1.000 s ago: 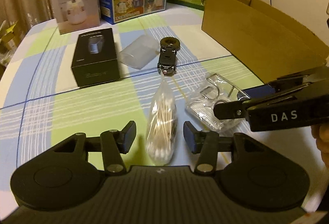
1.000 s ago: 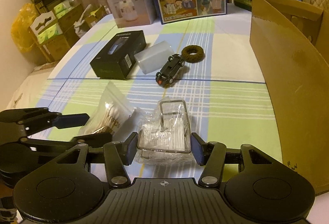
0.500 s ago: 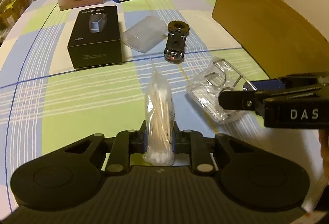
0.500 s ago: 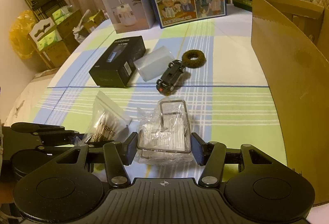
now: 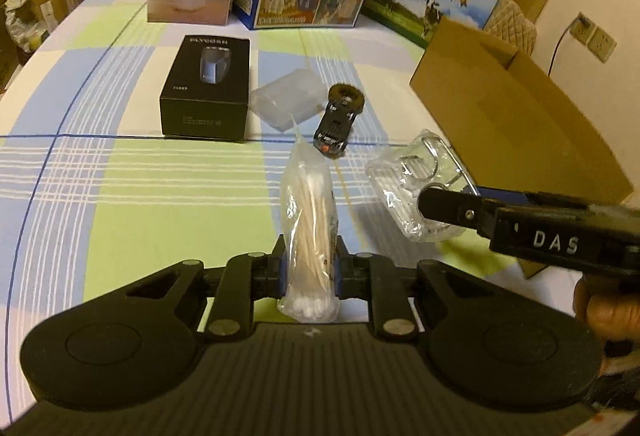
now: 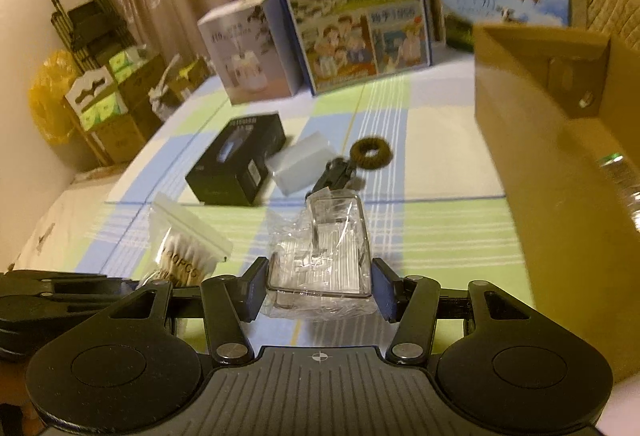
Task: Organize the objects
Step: 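Carry the swab bag and clear bag with both tools over the cardboard box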
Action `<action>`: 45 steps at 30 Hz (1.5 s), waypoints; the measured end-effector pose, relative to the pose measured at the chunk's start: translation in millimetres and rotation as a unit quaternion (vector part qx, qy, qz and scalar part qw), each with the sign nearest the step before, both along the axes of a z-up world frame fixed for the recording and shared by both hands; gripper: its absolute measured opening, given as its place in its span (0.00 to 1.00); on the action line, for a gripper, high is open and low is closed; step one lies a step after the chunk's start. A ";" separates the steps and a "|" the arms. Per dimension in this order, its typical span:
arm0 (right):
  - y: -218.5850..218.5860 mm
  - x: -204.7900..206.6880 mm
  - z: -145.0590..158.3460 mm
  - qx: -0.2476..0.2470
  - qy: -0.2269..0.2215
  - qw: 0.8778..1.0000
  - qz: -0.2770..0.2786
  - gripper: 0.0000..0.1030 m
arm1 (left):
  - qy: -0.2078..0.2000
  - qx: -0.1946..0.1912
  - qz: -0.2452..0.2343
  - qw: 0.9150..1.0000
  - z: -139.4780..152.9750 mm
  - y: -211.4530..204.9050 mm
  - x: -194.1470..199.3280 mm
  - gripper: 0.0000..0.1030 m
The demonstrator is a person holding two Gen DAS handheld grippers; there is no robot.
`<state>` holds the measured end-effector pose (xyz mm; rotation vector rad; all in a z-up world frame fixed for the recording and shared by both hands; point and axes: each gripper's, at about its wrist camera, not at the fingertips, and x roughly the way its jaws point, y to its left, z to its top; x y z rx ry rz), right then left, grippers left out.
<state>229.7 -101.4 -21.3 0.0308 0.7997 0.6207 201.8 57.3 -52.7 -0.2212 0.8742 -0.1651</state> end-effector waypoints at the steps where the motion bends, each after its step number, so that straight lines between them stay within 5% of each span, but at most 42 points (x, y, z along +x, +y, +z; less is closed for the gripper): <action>1: -2.8 -5.5 2.6 0.001 -0.006 1.000 -0.002 0.50 | -0.002 -0.006 0.004 1.000 3.6 -1.8 -4.3 0.15; 5: -13.9 -26.9 10.3 0.002 -0.016 1.000 -0.009 0.50 | -0.006 -0.039 0.011 0.999 18.4 -11.3 -24.1 0.15; 25: -106.5 -115.3 82.6 0.040 -0.054 0.995 -0.075 0.49 | -0.073 -0.056 -0.002 0.996 111.7 -77.4 -106.4 0.15; 36: -190.6 -95.1 132.9 0.050 -0.100 0.985 -0.128 0.50 | -0.110 -0.047 -0.079 0.990 157.7 -162.1 -76.6 0.15; 45: -244.7 -38.2 140.2 0.025 -0.113 0.981 -0.155 0.50 | -0.103 -0.034 -0.124 0.986 157.0 -220.3 -18.7 0.15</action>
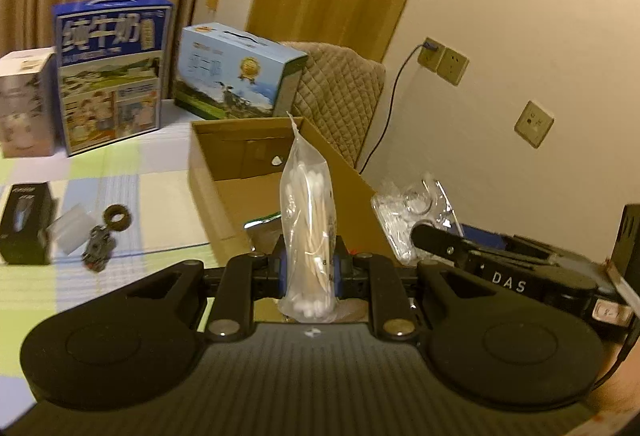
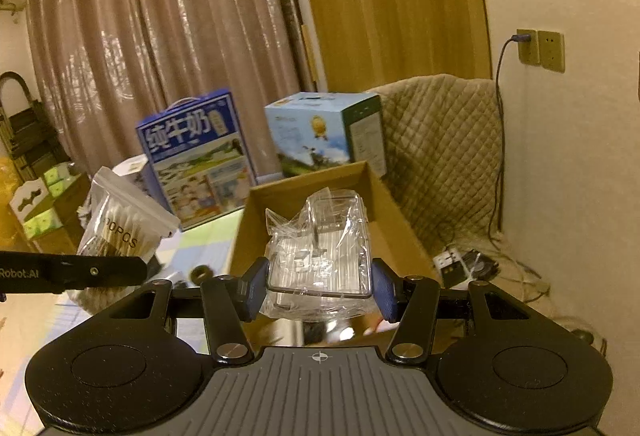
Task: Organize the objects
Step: 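Carry the swab bag and clear bag with both tools over the cardboard box, then open the left tool to drop the swabs while the right tool releases the clear bag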
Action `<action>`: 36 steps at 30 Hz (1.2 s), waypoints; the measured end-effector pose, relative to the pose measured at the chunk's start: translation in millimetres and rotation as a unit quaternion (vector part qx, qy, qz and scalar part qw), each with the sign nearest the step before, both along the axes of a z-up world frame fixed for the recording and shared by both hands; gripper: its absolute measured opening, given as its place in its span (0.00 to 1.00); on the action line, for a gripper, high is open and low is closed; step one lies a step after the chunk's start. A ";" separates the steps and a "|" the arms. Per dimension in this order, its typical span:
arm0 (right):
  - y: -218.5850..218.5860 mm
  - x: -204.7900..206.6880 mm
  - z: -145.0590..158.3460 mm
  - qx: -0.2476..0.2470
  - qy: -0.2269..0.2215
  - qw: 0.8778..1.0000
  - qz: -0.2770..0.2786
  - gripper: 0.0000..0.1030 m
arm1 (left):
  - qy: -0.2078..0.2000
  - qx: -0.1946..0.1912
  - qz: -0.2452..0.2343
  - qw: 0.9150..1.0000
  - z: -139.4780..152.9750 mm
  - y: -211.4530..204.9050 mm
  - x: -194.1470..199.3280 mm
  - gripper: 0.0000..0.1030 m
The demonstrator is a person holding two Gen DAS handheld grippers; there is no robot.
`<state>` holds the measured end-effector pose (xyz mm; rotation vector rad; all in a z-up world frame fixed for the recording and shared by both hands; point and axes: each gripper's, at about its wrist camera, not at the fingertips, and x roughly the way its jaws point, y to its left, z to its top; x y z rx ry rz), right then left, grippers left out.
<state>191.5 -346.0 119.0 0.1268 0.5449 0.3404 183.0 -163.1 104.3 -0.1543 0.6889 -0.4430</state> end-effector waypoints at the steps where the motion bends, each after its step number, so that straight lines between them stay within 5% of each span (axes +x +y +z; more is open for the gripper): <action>1: -2.2 7.5 -1.6 -0.001 0.002 1.000 0.000 0.50 | 0.002 0.002 -0.003 1.000 -2.2 -5.0 7.0 0.15; 11: -17.1 53.9 -27.8 0.009 0.029 0.999 -0.008 0.49 | 0.029 0.012 -0.023 0.999 -37.2 -37.6 64.4 0.16; 12: -17.9 56.5 -29.4 0.009 0.031 0.999 -0.010 0.50 | 0.029 0.008 -0.023 0.999 -41.3 -39.3 69.2 0.20; 14: -20.0 60.8 -33.0 0.010 0.036 0.999 -0.012 0.50 | 0.029 0.011 -0.015 0.999 -48.9 -41.5 76.5 0.43; 15: -20.3 62.3 -34.5 0.011 0.038 0.999 -0.012 0.50 | 0.030 0.013 -0.013 0.999 -51.3 -41.3 78.3 0.45; 29: -6.8 66.5 -34.0 0.037 0.032 0.999 0.015 0.50 | 0.028 0.022 0.017 0.999 -47.7 4.8 67.1 0.46; 36: 0.0 54.6 -2.1 0.044 0.005 0.999 0.007 0.53 | 0.013 0.024 0.051 0.998 -33.7 48.6 45.1 0.59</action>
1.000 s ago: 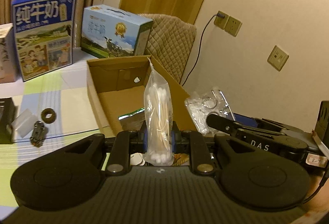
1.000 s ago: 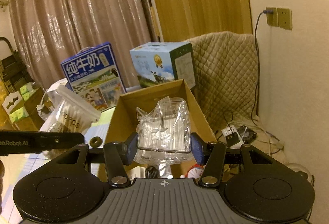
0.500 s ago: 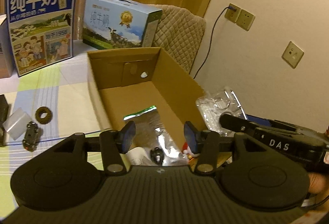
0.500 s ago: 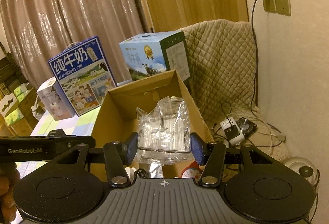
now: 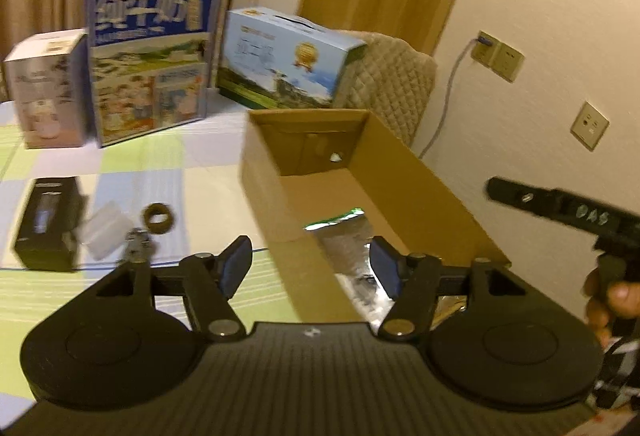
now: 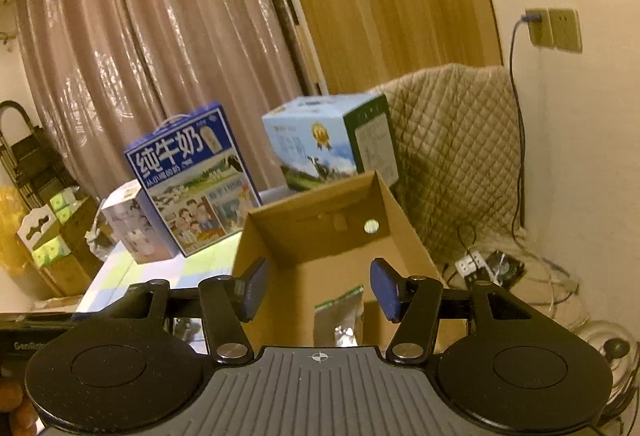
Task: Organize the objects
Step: 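Open the left tool to drop the swabs while the right tool releases the clear bag, then withdraw both tools from the box back over the table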
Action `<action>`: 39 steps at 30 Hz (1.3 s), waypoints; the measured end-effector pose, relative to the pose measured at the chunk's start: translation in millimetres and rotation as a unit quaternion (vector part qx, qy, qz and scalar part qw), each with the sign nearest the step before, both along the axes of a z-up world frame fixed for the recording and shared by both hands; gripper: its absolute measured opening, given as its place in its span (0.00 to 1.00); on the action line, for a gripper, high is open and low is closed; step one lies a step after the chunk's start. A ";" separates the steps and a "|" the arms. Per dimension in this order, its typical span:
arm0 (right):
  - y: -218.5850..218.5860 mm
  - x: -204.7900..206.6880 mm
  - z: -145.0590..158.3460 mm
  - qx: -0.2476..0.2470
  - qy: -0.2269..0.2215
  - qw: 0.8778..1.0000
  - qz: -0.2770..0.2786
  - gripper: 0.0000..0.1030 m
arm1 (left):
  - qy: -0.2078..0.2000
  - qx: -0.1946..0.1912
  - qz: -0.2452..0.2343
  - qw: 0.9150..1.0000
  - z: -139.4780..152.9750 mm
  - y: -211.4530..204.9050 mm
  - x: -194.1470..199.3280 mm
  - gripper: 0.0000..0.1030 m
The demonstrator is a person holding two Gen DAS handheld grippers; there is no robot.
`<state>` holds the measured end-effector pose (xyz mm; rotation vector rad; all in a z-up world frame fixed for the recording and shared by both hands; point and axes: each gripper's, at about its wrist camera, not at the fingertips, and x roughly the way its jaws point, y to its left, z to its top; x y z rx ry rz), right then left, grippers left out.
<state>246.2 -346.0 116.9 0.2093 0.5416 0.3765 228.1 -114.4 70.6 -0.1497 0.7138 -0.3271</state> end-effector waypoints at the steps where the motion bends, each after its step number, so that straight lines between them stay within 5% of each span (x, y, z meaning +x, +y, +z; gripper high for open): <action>1: 2.4 -2.3 3.7 0.000 -0.003 1.000 0.002 0.54 | -0.002 0.001 0.006 1.000 1.5 8.0 -4.0 0.60; 23: 153.9 -72.3 37.4 -0.018 -0.033 0.992 0.124 0.60 | -0.039 0.054 0.178 0.982 23.7 199.4 -110.0 0.96; 39: 247.3 -11.1 -82.6 -0.041 0.065 0.985 0.156 0.60 | -0.004 0.060 0.206 0.977 -48.1 239.0 -42.2 0.99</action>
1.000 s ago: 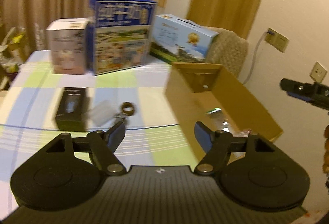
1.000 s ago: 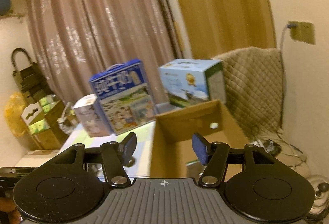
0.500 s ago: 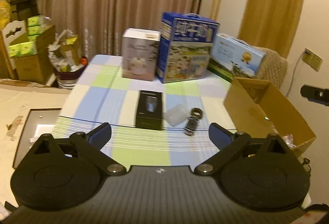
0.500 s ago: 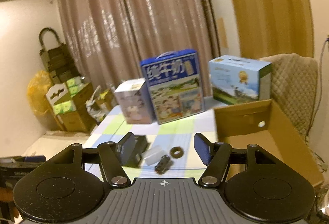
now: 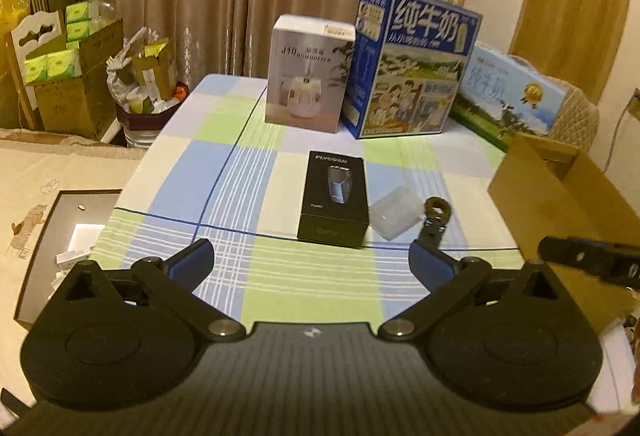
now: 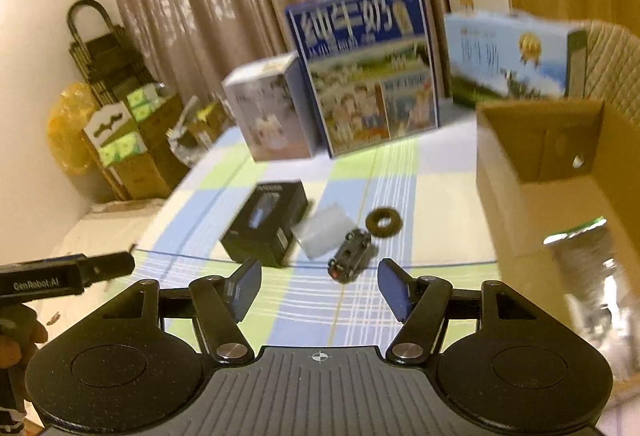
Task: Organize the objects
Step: 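Withdraw both tools from the box back over the table, then grasp the grey toy car with the right tool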
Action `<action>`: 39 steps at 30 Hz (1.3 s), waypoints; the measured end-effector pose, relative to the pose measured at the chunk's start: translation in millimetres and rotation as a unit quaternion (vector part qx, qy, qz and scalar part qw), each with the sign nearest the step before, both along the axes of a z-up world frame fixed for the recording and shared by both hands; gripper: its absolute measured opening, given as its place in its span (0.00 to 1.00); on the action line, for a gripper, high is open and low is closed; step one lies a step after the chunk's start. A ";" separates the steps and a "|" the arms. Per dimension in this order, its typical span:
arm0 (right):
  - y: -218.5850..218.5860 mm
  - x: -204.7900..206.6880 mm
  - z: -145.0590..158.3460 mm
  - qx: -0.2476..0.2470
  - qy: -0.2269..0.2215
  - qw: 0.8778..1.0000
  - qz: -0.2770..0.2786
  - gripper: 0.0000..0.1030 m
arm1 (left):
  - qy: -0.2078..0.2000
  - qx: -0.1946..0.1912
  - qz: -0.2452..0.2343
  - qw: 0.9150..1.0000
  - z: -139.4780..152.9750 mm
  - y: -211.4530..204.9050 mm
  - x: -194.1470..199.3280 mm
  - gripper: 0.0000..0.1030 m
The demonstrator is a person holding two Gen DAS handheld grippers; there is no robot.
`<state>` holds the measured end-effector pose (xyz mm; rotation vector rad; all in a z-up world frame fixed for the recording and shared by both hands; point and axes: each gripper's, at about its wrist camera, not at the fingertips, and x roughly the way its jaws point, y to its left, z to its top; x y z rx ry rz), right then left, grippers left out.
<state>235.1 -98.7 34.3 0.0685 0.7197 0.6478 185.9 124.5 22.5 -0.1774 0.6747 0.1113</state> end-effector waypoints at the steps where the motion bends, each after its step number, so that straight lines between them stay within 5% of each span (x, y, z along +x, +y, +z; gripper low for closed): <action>1: 4.1 7.5 -8.6 -0.001 0.004 1.000 -0.004 0.60 | 0.003 -0.001 0.001 1.000 -5.7 0.6 7.1 0.99; 12: 32.3 74.0 -80.3 0.001 0.056 0.998 -0.018 0.56 | 0.027 -0.039 0.002 0.999 -50.4 10.8 77.0 0.99; 20: 57.1 109.6 -95.4 -0.009 0.067 0.997 -0.032 0.50 | 0.037 -0.018 0.046 0.998 -62.4 23.9 108.1 0.99; 29: 85.6 124.8 -114.8 -0.082 0.055 0.995 -0.034 0.37 | 0.046 -0.018 0.032 0.998 -71.2 21.9 114.9 0.99; 31: 85.3 124.7 -116.7 -0.087 0.053 0.994 -0.026 0.27 | 0.049 -0.019 0.025 0.998 -73.2 19.5 117.2 0.99; 39: 72.2 124.8 -105.1 -0.088 0.050 0.995 -0.016 0.26 | 0.052 -0.005 -0.005 0.999 -83.6 13.1 129.8 0.99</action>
